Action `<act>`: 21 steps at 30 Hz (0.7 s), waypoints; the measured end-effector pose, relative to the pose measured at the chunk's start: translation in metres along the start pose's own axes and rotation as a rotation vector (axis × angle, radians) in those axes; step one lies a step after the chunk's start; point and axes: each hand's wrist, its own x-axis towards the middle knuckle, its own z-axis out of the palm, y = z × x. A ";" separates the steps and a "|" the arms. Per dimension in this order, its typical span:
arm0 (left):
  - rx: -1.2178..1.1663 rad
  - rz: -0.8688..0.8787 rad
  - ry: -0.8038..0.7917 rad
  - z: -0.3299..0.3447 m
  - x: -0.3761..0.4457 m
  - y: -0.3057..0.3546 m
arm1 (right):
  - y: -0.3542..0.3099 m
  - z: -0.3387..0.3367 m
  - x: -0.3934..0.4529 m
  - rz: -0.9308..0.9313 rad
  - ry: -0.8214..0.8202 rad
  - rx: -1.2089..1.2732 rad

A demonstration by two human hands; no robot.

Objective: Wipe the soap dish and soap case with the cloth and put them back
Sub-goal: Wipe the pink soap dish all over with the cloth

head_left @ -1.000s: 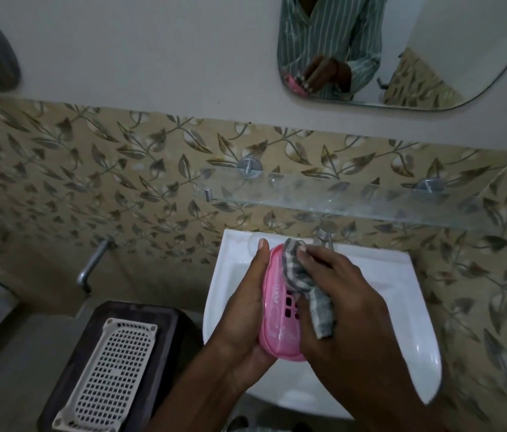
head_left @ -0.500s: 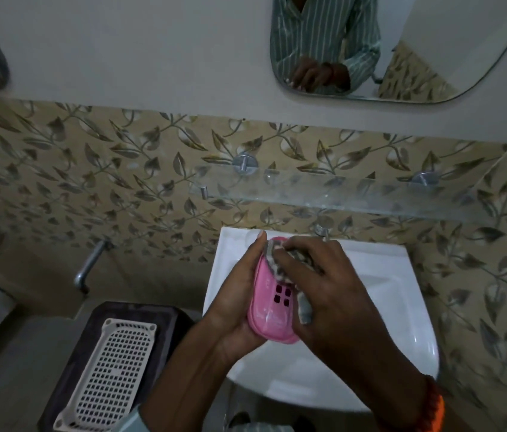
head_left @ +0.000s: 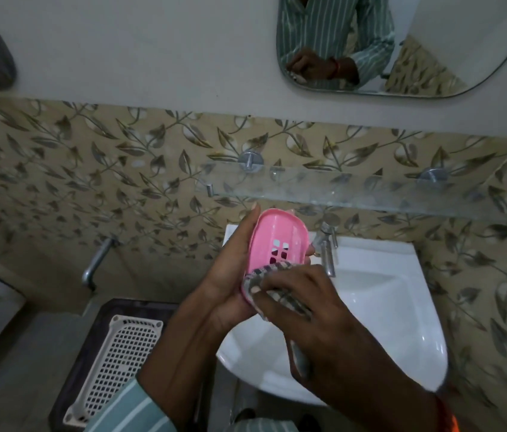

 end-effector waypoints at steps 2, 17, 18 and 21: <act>-0.009 -0.023 -0.008 0.000 -0.003 -0.006 | 0.010 -0.007 0.004 -0.072 -0.017 -0.074; 0.023 -0.063 -0.061 -0.006 -0.023 -0.011 | 0.027 -0.022 0.024 0.010 0.100 -0.148; 0.031 -0.065 -0.058 -0.005 -0.024 -0.009 | 0.019 -0.017 0.020 -0.034 0.105 -0.131; 0.088 -0.116 -0.007 -0.007 -0.028 -0.005 | -0.010 0.003 -0.007 -0.242 0.000 -0.057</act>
